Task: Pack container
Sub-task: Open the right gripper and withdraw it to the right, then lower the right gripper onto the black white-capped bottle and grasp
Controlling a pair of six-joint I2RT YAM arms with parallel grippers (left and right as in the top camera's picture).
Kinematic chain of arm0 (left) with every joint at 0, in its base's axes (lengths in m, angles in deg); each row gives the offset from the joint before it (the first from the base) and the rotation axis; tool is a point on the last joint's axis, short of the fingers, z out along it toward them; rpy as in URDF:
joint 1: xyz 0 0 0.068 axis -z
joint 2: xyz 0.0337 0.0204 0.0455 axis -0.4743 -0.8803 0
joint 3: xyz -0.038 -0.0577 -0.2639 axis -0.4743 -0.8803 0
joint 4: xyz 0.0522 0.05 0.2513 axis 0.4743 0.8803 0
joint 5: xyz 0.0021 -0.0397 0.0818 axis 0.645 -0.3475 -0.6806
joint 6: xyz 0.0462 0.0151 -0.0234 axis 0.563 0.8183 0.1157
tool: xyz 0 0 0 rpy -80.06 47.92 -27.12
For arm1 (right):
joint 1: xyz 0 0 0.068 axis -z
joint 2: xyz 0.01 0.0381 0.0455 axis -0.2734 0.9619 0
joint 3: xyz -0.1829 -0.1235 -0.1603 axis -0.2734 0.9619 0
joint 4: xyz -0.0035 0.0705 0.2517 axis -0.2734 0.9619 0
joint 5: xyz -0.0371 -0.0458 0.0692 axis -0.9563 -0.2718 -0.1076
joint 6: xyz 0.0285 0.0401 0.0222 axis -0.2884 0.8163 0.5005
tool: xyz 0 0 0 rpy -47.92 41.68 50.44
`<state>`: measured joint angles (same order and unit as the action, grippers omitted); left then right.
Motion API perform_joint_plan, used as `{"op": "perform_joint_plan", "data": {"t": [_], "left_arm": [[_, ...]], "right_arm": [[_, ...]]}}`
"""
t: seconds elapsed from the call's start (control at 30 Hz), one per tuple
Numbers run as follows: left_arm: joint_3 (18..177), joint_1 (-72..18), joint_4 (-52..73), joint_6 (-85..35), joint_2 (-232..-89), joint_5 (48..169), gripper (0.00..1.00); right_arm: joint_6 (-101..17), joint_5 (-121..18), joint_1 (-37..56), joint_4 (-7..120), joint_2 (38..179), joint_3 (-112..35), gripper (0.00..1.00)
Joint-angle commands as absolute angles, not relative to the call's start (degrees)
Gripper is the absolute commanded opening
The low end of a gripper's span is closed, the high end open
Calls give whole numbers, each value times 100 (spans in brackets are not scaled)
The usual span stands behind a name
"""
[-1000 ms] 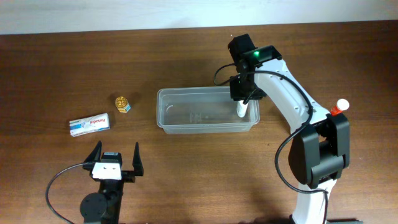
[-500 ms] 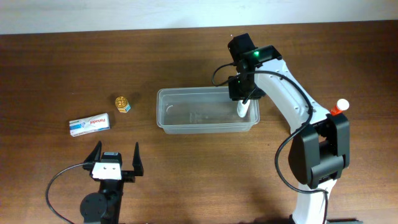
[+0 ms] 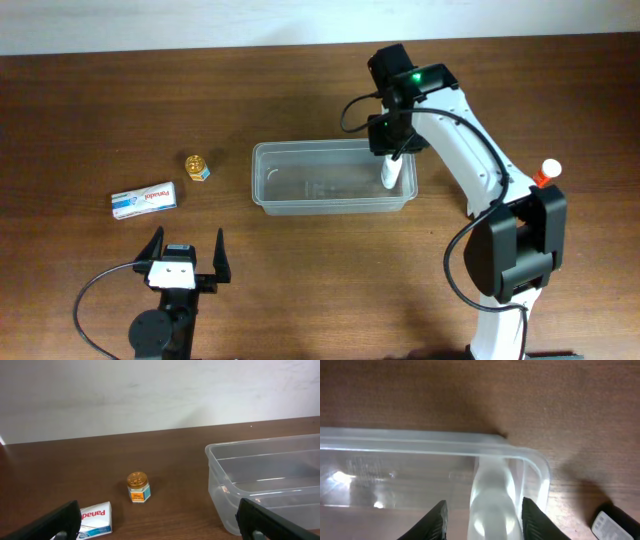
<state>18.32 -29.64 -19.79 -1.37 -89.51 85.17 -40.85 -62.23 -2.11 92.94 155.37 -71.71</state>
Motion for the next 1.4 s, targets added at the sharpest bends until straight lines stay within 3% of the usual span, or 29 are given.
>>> {"op": "perform_joint_plan", "data": {"t": [0.0,0.13,0.33,0.57,0.7,0.93,1.03,1.37], "left_arm": [[1799,-2999,-1972,-26,-8901,8499,99],[1799,-2999,-1972,-26,-8901,8499,99],[1799,-2999,-1972,-26,-8901,8499,99],[1799,-2999,-1972,-26,-8901,8499,99],[1799,-2999,-1972,-26,-8901,8499,99],[1799,-2999,-1972,-28,-8901,8499,99],[1799,-2999,-1972,-26,-8901,8499,99],[1799,-2999,-1975,-26,-8901,8499,99]], "right_arm": [[-4103,-6282,-49,9500,15577,-7556,40],[-4186,-6324,132,9873,15574,-7989,40],[-4256,-6348,430,10706,15574,-9025,49],[-4363,-6383,945,12092,15572,-10441,49],[-4621,-6116,1208,12092,15174,-10478,59],[-4684,-6219,1490,12090,14009,-9322,68],[-4859,-6223,1702,12090,13662,-8533,77],[-5253,-5773,2231,11089,13596,-6146,82]]}}
